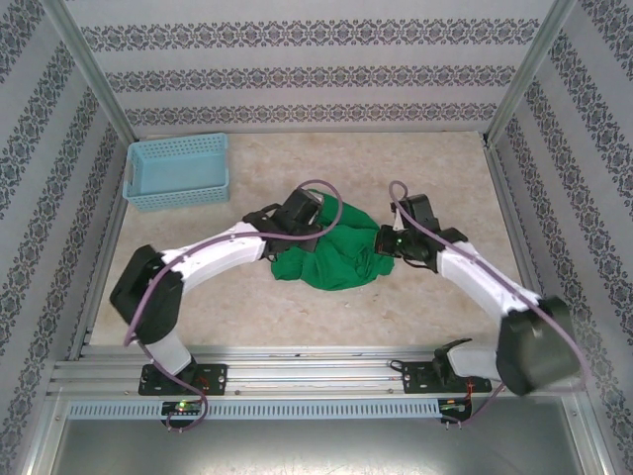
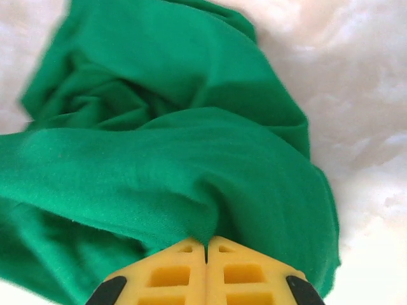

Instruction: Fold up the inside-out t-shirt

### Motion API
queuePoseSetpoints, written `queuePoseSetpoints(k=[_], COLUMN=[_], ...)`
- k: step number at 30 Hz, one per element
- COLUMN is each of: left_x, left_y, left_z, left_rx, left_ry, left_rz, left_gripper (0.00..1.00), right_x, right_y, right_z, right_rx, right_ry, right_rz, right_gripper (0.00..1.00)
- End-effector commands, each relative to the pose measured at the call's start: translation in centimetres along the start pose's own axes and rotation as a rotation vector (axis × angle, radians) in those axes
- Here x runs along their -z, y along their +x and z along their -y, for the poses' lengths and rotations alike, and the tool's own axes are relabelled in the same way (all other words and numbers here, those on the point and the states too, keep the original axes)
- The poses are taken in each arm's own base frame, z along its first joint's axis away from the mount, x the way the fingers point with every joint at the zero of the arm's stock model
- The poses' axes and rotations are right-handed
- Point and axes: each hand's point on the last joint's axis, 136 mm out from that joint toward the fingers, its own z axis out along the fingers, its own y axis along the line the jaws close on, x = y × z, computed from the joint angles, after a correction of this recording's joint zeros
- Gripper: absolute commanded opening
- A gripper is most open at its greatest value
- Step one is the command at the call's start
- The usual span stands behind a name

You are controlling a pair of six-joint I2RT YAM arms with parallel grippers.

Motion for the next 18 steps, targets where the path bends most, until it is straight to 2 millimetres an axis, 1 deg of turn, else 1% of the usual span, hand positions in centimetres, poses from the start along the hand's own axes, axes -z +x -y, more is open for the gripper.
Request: queuePoseSetpoints(k=[1,2,4,6,7,10,12,14,16,18], left_x=[0.8,0.8,0.9,1.0,1.1,1.1,1.2,1.3,1.4,1.7], left_y=[-0.1,-0.3,-0.5,-0.5,-0.4,-0.3,-0.3,-0.4,-0.5,-0.6], left_z=[-2.0,-1.7,-1.4,-0.9,-0.8,-0.6,-0.6,-0.5,-0.5,-0.4], left_rx=[0.002,0.006,0.013,0.019,0.021,0.033,0.04,0.044,0.05,0.055], left_ry=[-0.085,-0.072,-0.048,-0.019,-0.009,0.009,0.012,0.017,0.02,0.026], left_rz=[-0.035,-0.029,-0.018,-0.007,-0.005,0.003,0.006,0.01,0.02,0.029], left_gripper=[0.0,0.0,0.0,0.0,0.0,0.0,0.0,0.0,0.0,0.0], right_x=[-0.4,-0.5,0.2,1.7,2.3,4.7,5.6,5.2,3.9,2.0], right_y=[-2.8,-3.1,-3.4,-3.3,-3.1,-1.7,0.1,1.9,3.6,4.8], right_z=[2.5,2.9,2.9,2.5,2.2,-0.2,-2.2,-3.9,-5.0,-5.5], right_rx=[0.008,0.004,0.026,0.068,0.091,0.172,0.19,0.166,0.132,0.096], right_ry=[0.143,0.168,0.192,0.231,0.242,0.222,0.163,0.078,0.01,-0.022], right_rz=[0.038,0.037,0.059,0.098,0.108,0.15,0.157,0.13,0.077,0.014], right_gripper=[0.2,0.27,0.36,0.44,0.45,0.45,0.43,0.42,0.42,0.41])
